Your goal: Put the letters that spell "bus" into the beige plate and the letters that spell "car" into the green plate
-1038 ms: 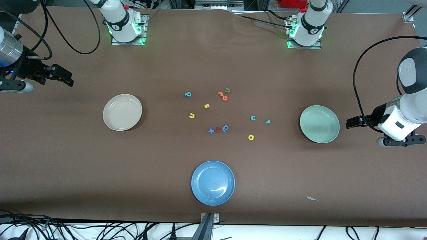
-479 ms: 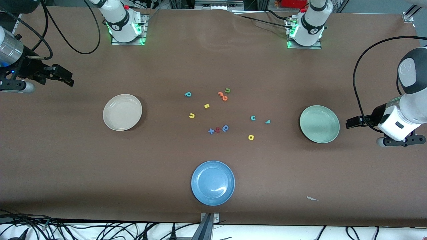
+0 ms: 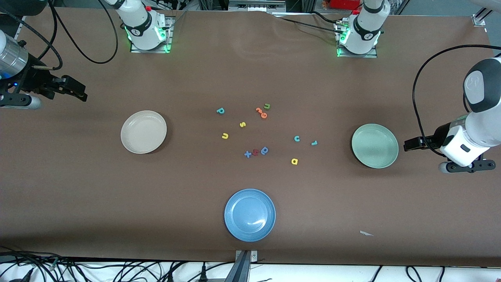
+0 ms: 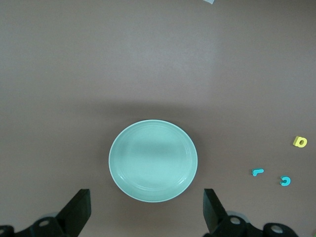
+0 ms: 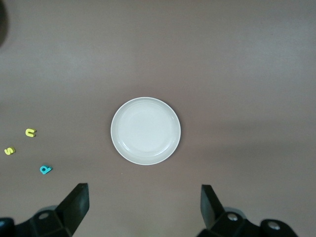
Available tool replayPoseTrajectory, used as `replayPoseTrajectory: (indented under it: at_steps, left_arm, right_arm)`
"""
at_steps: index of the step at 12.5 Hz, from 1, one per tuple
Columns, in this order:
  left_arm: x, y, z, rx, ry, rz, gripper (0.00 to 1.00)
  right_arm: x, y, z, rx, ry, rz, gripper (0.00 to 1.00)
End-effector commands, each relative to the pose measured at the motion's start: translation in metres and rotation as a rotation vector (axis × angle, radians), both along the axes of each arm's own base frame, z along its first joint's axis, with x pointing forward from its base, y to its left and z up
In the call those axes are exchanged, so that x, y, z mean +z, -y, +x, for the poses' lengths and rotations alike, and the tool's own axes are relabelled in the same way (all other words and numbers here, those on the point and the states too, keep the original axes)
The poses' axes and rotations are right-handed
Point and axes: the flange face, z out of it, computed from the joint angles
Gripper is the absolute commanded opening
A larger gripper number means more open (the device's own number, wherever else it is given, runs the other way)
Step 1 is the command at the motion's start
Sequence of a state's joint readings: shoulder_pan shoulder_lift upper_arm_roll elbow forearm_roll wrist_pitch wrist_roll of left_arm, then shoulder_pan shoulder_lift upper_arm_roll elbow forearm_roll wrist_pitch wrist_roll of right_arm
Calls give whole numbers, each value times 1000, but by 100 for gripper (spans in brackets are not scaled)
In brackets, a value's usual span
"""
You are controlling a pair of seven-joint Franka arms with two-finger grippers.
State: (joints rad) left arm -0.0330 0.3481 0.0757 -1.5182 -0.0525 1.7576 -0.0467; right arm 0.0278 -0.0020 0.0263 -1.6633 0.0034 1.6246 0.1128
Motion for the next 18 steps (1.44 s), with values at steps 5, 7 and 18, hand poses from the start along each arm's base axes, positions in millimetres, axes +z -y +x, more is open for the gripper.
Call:
replayPoseTrajectory:
  at_steps: [5, 7, 18]
  left_arm:
    - [1, 3, 0, -11, 11, -19, 100]
    - [0, 3, 0, -11, 9, -19, 100]
    - [-1, 2, 1, -10, 11, -15, 100]
  right_arm:
    - [6, -2, -7, 10, 6, -5, 100]
    - [6, -2, -7, 10, 6, -5, 100]
    - [-8, -45, -10, 73, -52, -19, 100]
